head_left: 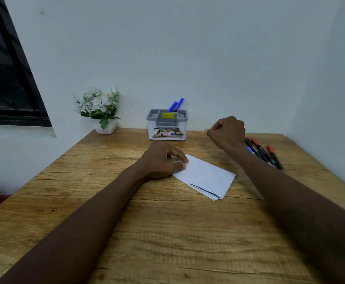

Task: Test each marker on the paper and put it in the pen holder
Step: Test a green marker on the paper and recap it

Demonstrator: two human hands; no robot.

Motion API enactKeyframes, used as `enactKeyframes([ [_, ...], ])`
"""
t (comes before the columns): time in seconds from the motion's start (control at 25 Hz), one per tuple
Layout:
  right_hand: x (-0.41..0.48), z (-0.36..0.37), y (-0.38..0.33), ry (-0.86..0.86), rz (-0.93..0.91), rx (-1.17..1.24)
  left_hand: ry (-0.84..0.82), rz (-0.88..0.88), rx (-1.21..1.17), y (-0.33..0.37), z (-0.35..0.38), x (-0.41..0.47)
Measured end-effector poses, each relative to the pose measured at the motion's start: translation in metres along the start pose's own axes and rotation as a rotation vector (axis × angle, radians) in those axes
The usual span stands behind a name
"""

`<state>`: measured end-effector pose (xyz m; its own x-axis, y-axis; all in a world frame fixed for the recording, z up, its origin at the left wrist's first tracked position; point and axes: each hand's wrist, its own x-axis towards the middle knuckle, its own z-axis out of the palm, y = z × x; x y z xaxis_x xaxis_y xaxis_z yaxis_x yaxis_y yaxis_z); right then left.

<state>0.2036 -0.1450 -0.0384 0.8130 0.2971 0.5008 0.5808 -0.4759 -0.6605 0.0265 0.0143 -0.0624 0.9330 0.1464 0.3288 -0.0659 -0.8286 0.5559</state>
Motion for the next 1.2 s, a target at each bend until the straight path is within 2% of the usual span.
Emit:
enactKeyframes([
  [0.28,-0.007,-0.033,0.02,-0.12,0.13,-0.425,0.024,0.001,0.015,0.004,0.004,-0.001],
  [0.72,-0.013,-0.04,0.004,-0.194,0.183,-0.563,0.036,-0.019,-0.087,0.01,0.001,-0.004],
  [0.84,-0.012,-0.036,0.004,-0.206,0.009,-0.402,0.221,-0.018,-0.121,0.011,0.001,-0.004],
  [0.96,-0.019,-0.026,-0.009,-0.462,-0.235,-0.154,0.43,-0.008,-0.064,0.01,-0.004,-0.002],
  [1.0,-0.024,-0.021,-0.016,-0.532,-0.301,-0.107,0.435,0.017,-0.015,0.008,-0.006,-0.002],
  [1.08,-0.033,-0.01,-0.026,-0.545,-0.388,-0.014,0.378,0.062,0.117,0.003,-0.004,-0.001],
  [1.12,-0.036,-0.006,-0.029,-0.528,-0.382,0.066,0.344,0.072,0.162,0.001,-0.003,-0.001],
  [1.2,-0.04,-0.006,-0.032,-0.524,-0.246,0.329,0.328,0.069,0.131,-0.001,-0.003,-0.001],
])
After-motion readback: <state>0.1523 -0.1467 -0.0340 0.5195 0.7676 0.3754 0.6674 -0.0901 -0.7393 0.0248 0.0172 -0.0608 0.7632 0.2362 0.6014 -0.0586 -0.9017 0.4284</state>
